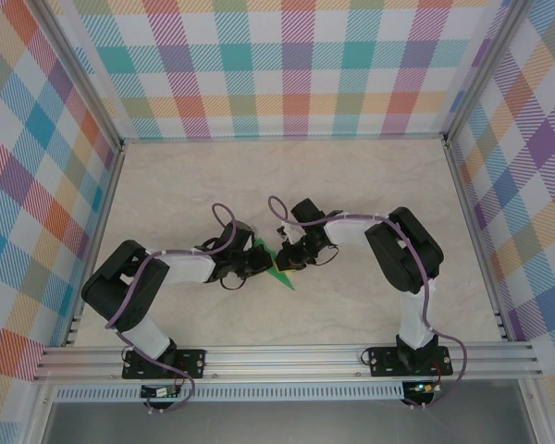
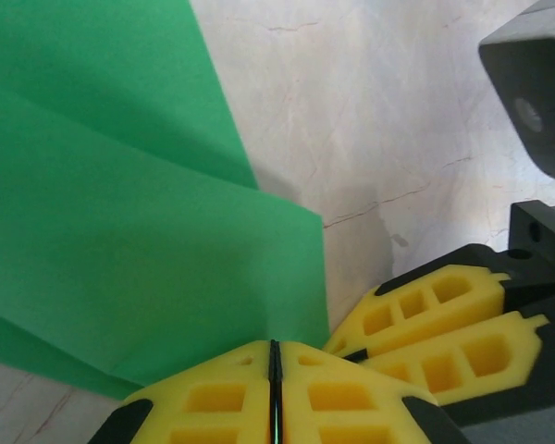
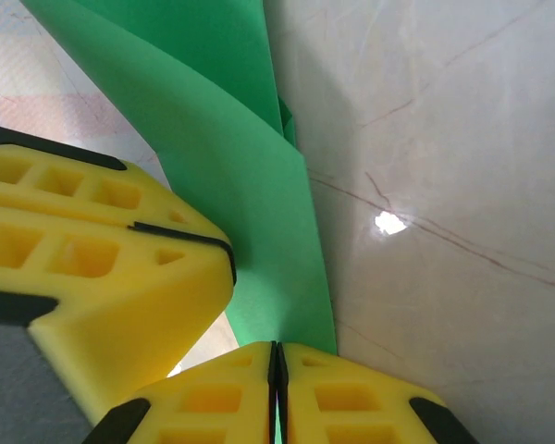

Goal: Fold a paper plane with a square sheet of paper (pick it up from the middle)
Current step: Fold the wing for the fifth time at the center of the table.

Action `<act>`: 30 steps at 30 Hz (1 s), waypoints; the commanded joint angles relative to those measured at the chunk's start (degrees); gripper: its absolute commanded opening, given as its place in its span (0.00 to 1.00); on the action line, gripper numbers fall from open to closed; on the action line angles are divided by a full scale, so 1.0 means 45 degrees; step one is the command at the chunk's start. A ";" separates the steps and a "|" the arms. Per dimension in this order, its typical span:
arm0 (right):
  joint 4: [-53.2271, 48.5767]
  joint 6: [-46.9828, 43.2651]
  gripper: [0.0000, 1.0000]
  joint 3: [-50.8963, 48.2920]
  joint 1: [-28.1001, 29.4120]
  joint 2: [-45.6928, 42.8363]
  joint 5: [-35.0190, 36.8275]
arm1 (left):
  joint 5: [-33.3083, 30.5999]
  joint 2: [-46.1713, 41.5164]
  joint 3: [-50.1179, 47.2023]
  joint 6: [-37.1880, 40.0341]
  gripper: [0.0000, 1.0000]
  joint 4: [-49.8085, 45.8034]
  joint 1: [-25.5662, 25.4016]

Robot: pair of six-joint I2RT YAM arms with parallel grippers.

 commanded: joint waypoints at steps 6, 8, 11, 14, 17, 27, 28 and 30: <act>-0.1219 -0.0330 0.12 -0.0048 0.0084 0.0842 0.1876 | -0.1691 0.0195 -0.0230 -0.0638 0.09 -0.0692 -0.0088; -0.1454 -0.0361 0.11 -0.0120 0.0106 0.0878 0.2240 | -0.2064 0.0230 -0.0429 -0.0895 0.09 -0.0809 -0.0093; -0.1765 -0.0300 0.11 -0.0298 0.0230 0.0958 0.2983 | -0.2617 0.0247 -0.0552 -0.1184 0.09 -0.1004 -0.0060; -0.1965 -0.0211 0.10 -0.0533 0.0276 0.1048 0.3630 | -0.3025 0.0096 -0.0564 -0.1373 0.09 -0.1318 0.0161; -0.2058 -0.0123 0.09 -0.0767 0.0279 0.1127 0.4337 | -0.3383 -0.0282 -0.0772 -0.1587 0.09 -0.1544 0.0518; -0.2156 -0.0191 0.08 -0.1089 0.0360 0.1380 0.5107 | -0.2810 -0.1362 -0.0813 -0.0732 0.09 -0.2105 0.1993; -0.2152 -0.0193 0.08 -0.1088 0.0345 0.1353 0.5029 | -0.2656 -0.1549 -0.0725 -0.0572 0.09 -0.2128 0.2077; -0.2133 -0.0183 0.08 -0.1068 0.0372 0.1268 0.4941 | -0.2064 -0.2057 -0.0661 -0.0243 0.09 -0.1753 0.2092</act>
